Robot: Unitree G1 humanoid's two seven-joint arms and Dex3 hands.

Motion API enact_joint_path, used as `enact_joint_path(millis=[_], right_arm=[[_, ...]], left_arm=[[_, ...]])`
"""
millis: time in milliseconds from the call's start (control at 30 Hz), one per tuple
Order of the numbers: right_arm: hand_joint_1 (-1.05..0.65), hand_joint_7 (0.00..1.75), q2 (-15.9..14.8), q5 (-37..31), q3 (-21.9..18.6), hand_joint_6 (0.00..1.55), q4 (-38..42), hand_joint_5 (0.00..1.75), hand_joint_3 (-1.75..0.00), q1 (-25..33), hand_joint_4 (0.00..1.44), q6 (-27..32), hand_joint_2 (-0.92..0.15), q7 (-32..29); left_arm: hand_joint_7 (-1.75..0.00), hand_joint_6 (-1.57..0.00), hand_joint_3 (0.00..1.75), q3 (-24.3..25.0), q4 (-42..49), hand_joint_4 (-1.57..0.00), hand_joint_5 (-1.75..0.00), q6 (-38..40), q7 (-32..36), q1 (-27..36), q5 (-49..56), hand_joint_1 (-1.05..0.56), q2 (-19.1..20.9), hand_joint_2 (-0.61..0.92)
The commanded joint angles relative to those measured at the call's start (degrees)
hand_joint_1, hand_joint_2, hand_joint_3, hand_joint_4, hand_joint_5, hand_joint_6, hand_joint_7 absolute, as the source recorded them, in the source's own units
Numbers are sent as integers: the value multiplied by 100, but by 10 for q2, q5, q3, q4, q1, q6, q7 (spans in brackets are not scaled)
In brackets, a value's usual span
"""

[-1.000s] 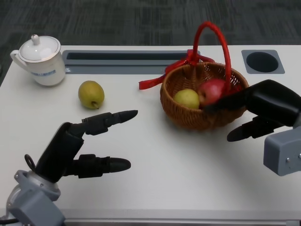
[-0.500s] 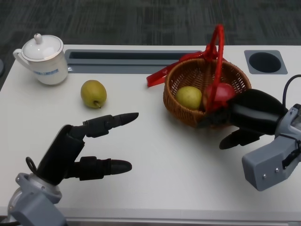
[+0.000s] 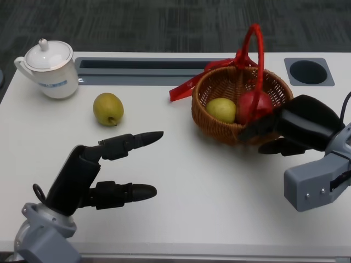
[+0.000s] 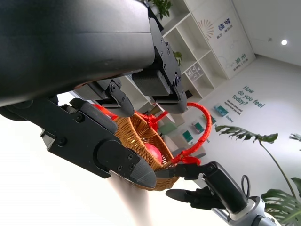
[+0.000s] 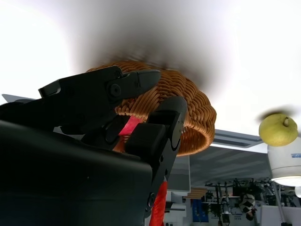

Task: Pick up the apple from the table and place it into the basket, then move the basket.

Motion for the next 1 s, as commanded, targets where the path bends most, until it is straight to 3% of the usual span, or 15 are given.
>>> enact_joint_path(millis=[33,367,667,1000], right_arm=[[-16,2,-15,17,-15,95,11,1,-6,-17,100,4,-92,-2],[-17,1,-13,38,-40,96,28,2,-8,-26,104,26,-92,7],[-16,0,-3,68,-71,96,50,1,-3,-32,104,126,-92,54],[-19,1,16,67,-73,98,67,1,-4,-42,107,228,-92,65]], left_arm=[[-1,-76,0,7,-6,-80,-2,-4,14,8,4,-46,3,75],[-1,-78,0,13,-5,-83,-2,-13,38,8,23,-45,-1,75],[-1,-78,0,15,-14,-85,-1,-21,53,17,33,-45,1,74],[-1,-79,0,14,-34,-86,-1,-27,46,33,19,-40,5,72]])
